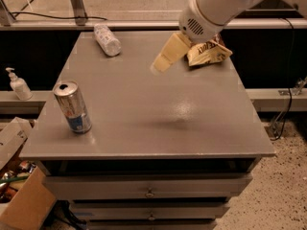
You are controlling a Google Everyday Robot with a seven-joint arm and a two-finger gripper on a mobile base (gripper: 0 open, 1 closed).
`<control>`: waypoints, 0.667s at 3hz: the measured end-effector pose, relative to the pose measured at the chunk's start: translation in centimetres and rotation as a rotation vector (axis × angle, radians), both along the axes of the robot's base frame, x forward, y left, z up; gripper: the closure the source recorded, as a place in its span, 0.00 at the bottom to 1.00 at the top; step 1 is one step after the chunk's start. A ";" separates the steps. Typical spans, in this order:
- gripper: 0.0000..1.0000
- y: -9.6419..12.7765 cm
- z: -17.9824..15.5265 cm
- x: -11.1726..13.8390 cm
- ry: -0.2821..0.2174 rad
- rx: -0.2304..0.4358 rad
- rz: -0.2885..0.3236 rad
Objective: Place blue plastic bottle upright
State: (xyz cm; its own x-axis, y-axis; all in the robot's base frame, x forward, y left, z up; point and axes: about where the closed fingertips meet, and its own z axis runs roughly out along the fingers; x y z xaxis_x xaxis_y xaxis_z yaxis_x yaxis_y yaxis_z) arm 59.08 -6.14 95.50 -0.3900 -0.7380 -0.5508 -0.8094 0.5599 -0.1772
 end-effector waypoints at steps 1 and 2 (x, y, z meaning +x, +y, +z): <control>0.00 3.2 0.6 3.7 -0.088 0.091 -0.042; 0.00 6.4 0.5 6.7 -0.109 0.160 -0.050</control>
Offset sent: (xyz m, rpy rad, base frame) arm 0.1091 0.1042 0.0026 0.2498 -0.1328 -0.0598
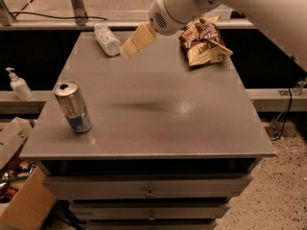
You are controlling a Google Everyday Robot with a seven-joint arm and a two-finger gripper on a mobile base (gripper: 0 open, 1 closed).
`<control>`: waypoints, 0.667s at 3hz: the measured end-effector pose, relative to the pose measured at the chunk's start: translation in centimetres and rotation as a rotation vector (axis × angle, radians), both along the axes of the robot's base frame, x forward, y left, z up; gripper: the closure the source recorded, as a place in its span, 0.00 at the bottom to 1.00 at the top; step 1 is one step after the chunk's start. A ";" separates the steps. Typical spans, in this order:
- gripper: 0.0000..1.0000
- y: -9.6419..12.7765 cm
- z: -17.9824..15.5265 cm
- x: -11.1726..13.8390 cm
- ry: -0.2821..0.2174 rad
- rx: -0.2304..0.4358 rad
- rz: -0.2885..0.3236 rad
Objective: Place blue plastic bottle upright
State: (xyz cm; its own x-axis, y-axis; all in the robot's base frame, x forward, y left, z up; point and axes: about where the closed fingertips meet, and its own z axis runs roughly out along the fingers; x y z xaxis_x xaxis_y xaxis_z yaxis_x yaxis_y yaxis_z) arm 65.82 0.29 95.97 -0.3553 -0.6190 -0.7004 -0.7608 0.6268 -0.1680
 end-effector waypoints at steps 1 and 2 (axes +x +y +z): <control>0.00 3.6 -1.3 2.5 0.014 0.035 0.028; 0.00 6.9 -3.2 4.5 0.037 0.059 0.064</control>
Offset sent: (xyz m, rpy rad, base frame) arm 0.0673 0.1021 -0.0520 0.0873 0.0610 0.1001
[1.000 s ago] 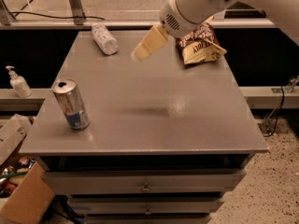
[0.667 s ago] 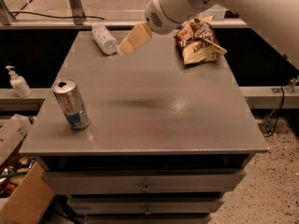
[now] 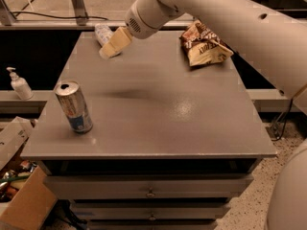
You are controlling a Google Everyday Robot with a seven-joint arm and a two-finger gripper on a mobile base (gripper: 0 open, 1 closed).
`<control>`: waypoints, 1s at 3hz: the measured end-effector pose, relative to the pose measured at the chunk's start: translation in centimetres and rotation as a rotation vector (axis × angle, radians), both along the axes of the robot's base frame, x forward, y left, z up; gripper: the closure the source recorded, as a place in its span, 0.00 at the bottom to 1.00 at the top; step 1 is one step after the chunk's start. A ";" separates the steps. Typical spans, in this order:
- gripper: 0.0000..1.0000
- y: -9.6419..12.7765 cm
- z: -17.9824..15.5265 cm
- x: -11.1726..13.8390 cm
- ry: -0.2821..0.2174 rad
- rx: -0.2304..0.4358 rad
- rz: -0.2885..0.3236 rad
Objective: Place blue plastic bottle upright
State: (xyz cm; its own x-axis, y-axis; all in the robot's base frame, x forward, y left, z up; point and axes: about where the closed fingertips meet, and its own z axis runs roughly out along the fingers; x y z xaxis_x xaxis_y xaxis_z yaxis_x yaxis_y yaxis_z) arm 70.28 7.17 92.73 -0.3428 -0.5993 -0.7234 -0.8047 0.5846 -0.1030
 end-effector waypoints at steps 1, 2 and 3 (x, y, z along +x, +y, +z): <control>0.00 2.4 -1.8 1.9 0.024 0.017 0.016; 0.00 3.9 -3.7 4.2 0.051 0.039 0.005; 0.00 5.0 -5.5 6.6 0.077 0.052 -0.027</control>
Offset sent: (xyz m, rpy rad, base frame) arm 0.0727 0.0537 -0.0582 0.0710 0.0824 -0.0196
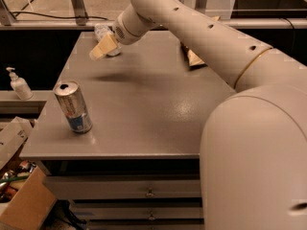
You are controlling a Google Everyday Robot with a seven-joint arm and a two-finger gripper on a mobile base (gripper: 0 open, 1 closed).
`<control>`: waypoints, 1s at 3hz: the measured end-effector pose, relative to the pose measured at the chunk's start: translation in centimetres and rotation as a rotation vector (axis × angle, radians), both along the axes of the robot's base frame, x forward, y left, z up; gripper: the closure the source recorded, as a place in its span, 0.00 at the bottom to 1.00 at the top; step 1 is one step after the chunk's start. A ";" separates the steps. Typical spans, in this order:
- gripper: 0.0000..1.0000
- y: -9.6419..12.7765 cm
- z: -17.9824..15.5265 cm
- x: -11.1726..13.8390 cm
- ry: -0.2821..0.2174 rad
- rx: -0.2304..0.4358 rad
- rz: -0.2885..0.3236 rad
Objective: Place blue plastic bottle upright
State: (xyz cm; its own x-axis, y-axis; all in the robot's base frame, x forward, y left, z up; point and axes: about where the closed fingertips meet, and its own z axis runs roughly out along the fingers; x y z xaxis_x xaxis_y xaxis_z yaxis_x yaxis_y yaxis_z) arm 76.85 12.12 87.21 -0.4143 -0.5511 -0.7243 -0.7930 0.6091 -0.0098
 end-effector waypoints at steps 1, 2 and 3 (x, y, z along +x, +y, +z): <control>0.00 0.7 -1.7 2.4 0.030 0.004 -0.048; 0.00 1.6 -2.9 4.3 0.059 0.008 -0.092; 0.16 2.3 -3.5 5.8 0.079 0.002 -0.132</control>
Offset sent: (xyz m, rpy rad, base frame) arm 0.0688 0.0222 -0.0361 0.0172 0.0845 -0.1506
